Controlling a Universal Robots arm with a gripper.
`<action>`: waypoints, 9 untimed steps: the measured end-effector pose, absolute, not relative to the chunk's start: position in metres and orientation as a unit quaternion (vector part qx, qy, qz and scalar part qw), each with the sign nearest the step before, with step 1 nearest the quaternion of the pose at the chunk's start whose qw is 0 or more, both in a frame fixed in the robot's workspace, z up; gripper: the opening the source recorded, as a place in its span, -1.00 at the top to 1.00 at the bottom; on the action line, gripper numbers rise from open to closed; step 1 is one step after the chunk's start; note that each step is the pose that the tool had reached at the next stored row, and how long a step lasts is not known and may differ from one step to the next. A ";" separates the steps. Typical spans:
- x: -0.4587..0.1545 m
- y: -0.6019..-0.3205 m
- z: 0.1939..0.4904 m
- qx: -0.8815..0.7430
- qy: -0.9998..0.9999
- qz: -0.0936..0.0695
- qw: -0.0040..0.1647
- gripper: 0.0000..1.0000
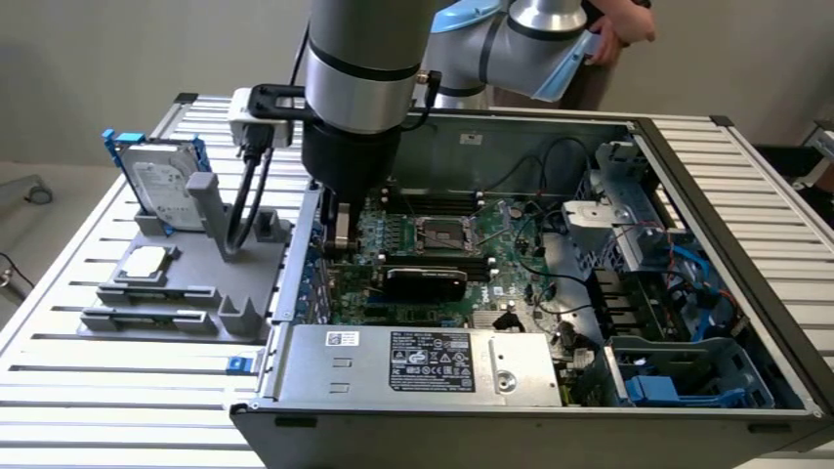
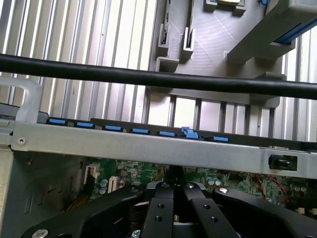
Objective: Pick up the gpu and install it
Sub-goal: 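Insert the gpu into the slot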
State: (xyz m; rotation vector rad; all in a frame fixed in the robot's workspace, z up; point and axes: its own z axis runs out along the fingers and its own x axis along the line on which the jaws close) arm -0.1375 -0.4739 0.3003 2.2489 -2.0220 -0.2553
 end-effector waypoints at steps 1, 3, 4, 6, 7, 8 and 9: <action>-0.137 -0.474 0.300 0.740 -0.665 -0.084 0.053 0.79; -0.137 -0.473 0.300 0.740 -0.665 -0.085 0.054 0.79; -0.137 -0.473 0.300 0.740 -0.665 -0.085 0.054 0.79; -0.138 -0.472 0.300 0.740 -0.665 -0.086 0.054 0.79; -0.138 -0.472 0.300 0.740 -0.665 -0.086 0.054 0.79; -0.138 -0.472 0.300 0.740 -0.665 -0.086 0.054 0.79; -0.138 -0.472 0.300 0.740 -0.665 -0.086 0.054 0.79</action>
